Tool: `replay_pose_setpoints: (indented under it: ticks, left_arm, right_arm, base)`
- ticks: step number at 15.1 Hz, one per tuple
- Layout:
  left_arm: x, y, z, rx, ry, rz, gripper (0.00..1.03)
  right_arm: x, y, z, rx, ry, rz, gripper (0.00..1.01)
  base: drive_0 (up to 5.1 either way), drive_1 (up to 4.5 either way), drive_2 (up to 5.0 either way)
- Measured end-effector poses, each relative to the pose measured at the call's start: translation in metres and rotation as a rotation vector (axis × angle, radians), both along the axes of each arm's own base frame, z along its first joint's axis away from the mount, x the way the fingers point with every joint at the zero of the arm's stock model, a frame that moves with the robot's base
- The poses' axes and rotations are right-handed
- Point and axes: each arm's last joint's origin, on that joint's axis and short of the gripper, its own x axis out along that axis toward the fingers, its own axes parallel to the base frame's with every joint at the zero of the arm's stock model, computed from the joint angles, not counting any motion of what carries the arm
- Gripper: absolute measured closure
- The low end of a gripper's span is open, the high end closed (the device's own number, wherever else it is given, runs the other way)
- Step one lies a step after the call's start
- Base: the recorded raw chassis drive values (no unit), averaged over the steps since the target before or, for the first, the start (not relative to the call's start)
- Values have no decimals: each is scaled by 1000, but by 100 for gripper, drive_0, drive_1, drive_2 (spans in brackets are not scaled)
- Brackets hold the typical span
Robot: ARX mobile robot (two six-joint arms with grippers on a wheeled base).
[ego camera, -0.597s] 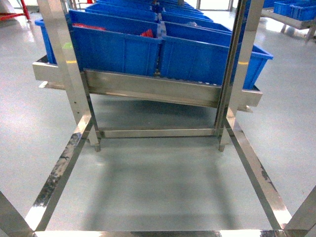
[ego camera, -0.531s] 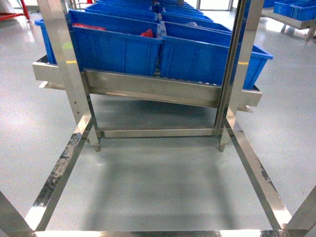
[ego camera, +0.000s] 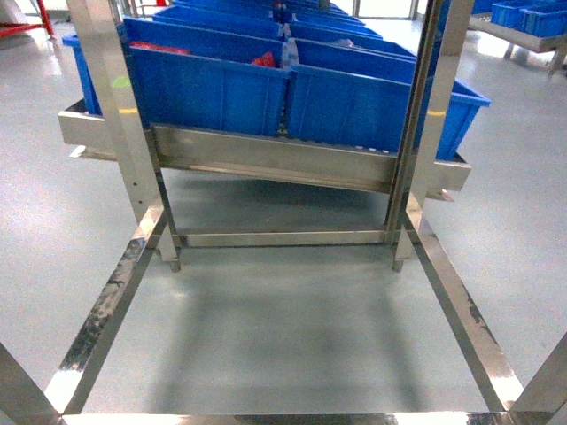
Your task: Pick capacitor and pack into box
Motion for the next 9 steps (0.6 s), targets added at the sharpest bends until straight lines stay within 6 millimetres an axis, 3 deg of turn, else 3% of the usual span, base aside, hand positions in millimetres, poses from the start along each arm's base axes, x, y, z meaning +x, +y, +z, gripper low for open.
replay_pose_setpoints:
  ticks: [9]
  left_arm:
    - [0, 0, 0, 0, 0, 0, 5]
  right_arm:
    - [0, 0, 0, 0, 0, 0, 3]
  base:
    - [0, 0, 0]
